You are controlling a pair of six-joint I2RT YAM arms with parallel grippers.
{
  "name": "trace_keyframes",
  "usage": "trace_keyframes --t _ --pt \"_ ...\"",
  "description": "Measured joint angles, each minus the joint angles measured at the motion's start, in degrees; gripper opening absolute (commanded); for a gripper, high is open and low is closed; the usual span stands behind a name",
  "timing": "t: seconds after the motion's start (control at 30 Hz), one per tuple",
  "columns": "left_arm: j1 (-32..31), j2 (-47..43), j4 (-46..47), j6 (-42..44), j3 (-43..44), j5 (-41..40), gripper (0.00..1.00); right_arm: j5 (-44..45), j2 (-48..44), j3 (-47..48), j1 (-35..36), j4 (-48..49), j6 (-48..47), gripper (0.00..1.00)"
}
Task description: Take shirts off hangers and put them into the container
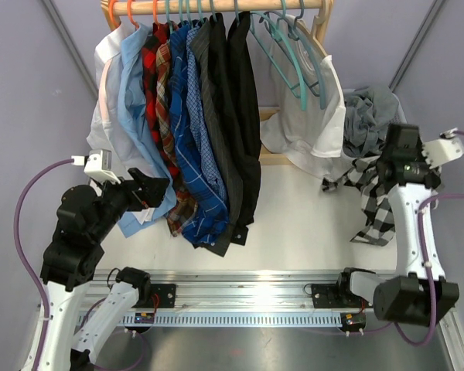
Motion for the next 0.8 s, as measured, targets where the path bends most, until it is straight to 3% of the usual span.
trace_keyframes --t 0.13,0.3,0.47,0.63,0.8 --pt "0.0 0.8 0.3 0.0 0.0 0.5 0.99 -8.5 9.1 10.1 -6.4 5.4 -4.7 0.0" --pt "0.0 1.1 0.4 0.0 0.0 0.5 0.99 -22.1 21.3 23.1 -8.8 14.0 -7.5 0.0" --pt "0.0 1.0 0.2 0.0 0.0 0.5 0.99 -32.7 23.4 22.9 -9.0 30.4 -8.2 0.0" --pt "0.0 1.0 -0.5 0.0 0.0 0.4 0.99 -37.1 23.7 24.0 -9.0 45.3 -8.7 0.0" --pt "0.0 0.7 -0.5 0.0 0.0 0.3 0.99 -36.7 27.9 32.6 -9.0 48.1 -10.6 0.0"
